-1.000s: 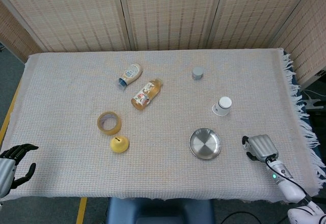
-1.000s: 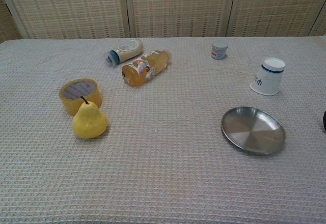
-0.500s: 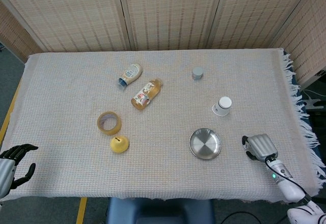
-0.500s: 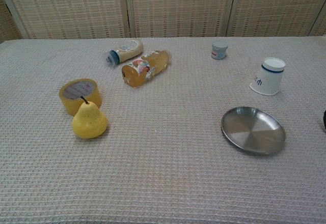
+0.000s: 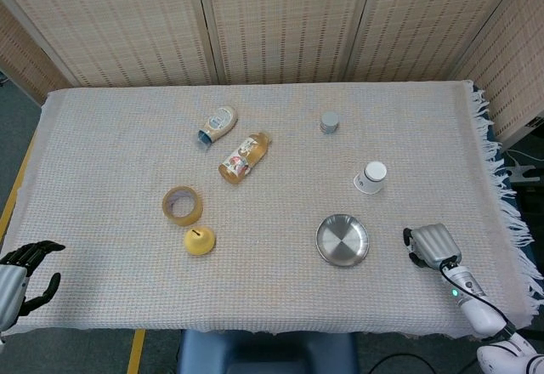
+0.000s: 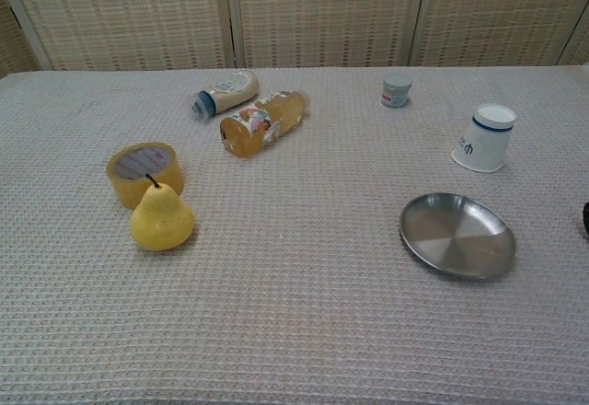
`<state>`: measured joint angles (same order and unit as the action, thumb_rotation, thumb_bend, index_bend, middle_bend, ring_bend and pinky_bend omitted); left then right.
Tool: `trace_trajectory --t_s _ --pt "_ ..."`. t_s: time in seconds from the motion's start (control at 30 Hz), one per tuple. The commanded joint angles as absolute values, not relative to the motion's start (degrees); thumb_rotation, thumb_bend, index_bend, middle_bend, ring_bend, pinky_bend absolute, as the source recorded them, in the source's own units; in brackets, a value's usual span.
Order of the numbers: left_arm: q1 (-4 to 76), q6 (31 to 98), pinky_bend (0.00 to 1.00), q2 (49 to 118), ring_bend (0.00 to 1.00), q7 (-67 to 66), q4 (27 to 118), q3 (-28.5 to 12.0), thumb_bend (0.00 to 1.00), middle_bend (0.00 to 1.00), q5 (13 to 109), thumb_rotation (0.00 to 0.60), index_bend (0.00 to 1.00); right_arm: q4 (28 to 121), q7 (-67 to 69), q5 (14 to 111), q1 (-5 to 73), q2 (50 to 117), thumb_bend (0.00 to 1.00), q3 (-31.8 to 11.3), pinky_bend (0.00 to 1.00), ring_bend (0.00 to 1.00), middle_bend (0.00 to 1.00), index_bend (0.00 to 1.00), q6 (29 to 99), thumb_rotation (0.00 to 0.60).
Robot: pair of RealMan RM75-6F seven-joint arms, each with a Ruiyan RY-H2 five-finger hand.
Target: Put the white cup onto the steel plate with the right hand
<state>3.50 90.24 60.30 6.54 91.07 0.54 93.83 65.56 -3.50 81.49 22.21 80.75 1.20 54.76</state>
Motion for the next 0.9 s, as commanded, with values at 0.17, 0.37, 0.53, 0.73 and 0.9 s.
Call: trace_trajectory --t_s 0.17,0.37,0.53,0.73,0.9 --pt "3.6 90.0 0.4 60.4 0.28 6.4 91.0 0.7 0.43 0.29 94.0 0.6 0.3 65.4 -3.3 81.7 22.0 80.8 0.22 1.1 1.0 0.69 0.8 0.55 55.5 0.6" --pt "3.5 90.0 0.4 60.4 0.28 6.3 91.2 0.7 0.43 0.29 93.9 0.6 0.3 65.4 -2.6 82.4 22.0 81.1 0.22 1.1 1.0 0.7 0.81 0.67 56.4 0.6" --pt "3.6 89.8 0.4 60.4 0.28 6.0 91.2 0.7 0.43 0.29 93.9 0.6 0.3 68.8 -1.6 85.4 22.8 80.2 0.22 1.0 1.0 0.7 0.81 0.69 59.0 0.6" --pt "3.6 89.7 0.4 60.3 0.28 6.1 91.3 0.8 0.43 0.29 93.9 0.6 0.3 75.4 -5.1 86.2 24.5 78.5 0.22 -0.4 1.0 0.7 0.81 0.69 59.9 0.6" --pt "3.6 89.7 0.4 60.3 0.28 6.1 91.3 0.8 0.43 0.29 93.8 0.6 0.3 78.8 -8.4 84.5 26.4 78.3 0.22 -2.2 1.0 0.7 0.81 0.69 58.5 0.6"
